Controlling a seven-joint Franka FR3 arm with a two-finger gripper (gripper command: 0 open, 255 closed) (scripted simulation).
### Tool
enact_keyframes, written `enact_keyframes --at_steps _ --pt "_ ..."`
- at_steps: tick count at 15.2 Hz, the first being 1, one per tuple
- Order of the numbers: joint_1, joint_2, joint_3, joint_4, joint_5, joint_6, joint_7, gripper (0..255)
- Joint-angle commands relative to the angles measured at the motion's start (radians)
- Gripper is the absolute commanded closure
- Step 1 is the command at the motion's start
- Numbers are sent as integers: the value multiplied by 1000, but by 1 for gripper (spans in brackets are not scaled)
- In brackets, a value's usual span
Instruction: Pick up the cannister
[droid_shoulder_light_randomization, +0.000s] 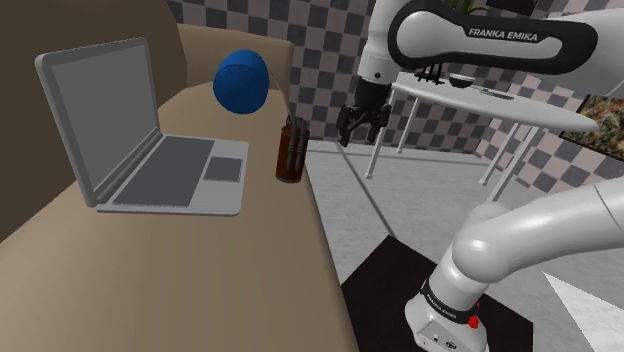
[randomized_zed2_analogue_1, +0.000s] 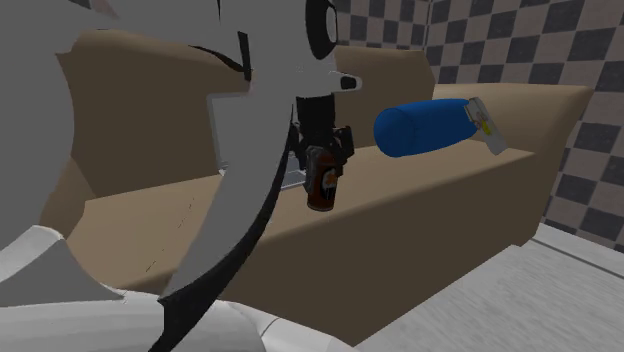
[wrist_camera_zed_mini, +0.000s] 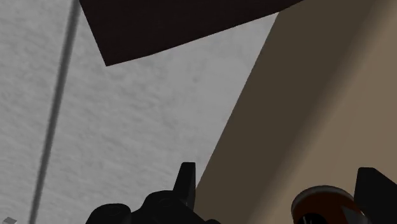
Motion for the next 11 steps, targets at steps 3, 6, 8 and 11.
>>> enact_keyframes --at_steps 3,6,8,11 --pt "-28 83 94 35 8 126 180 0" --pt "-60 158 162 81 -12 206 313 0" --pt "-84 213 208 121 -37 253 404 0" --pt "-127 303 278 194 -96 309 548 0"
